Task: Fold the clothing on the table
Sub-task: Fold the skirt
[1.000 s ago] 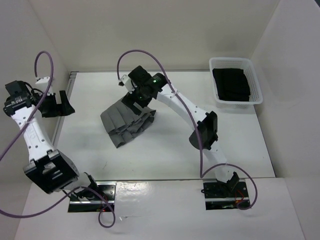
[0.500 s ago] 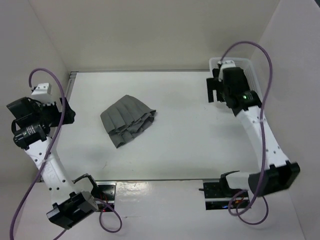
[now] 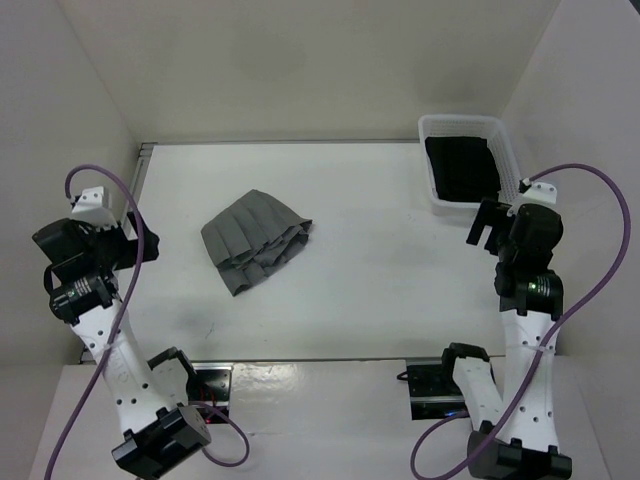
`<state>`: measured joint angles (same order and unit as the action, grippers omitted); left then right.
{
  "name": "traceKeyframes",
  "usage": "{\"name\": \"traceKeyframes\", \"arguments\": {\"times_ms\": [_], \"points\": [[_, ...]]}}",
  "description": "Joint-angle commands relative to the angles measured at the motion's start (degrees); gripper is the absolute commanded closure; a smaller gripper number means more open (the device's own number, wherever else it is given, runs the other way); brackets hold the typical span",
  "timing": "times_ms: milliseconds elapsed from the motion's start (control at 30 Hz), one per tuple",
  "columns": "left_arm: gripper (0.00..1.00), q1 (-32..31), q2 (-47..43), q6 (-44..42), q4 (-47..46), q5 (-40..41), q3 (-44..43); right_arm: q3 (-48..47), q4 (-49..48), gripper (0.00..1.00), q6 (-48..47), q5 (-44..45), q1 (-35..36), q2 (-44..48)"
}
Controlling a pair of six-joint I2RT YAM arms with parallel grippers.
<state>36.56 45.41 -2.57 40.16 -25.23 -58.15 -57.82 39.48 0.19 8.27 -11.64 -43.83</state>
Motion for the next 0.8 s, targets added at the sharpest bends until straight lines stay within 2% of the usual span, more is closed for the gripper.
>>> {"name": "traceKeyframes", "arguments": {"times_ms": [0, 333, 767], "points": [[0.0, 0.0, -1.5, 1.6, -4.6, 1.1, 1.2, -0.2, -3.3, 0.01, 0.6, -2.6, -2.0, 0.1], [0.0, 0.0, -7.7, 2.1, -6.2, 3.9, 3.6, 0.3, -3.3, 0.01, -0.5, -6.3, -3.8, 1.3], [0.0, 0.0, -8.2, 2.1, -6.8, 4.5, 4.6, 0.9, -3.3, 0.01, -1.6, -8.0, -4.4, 0.8]]}}
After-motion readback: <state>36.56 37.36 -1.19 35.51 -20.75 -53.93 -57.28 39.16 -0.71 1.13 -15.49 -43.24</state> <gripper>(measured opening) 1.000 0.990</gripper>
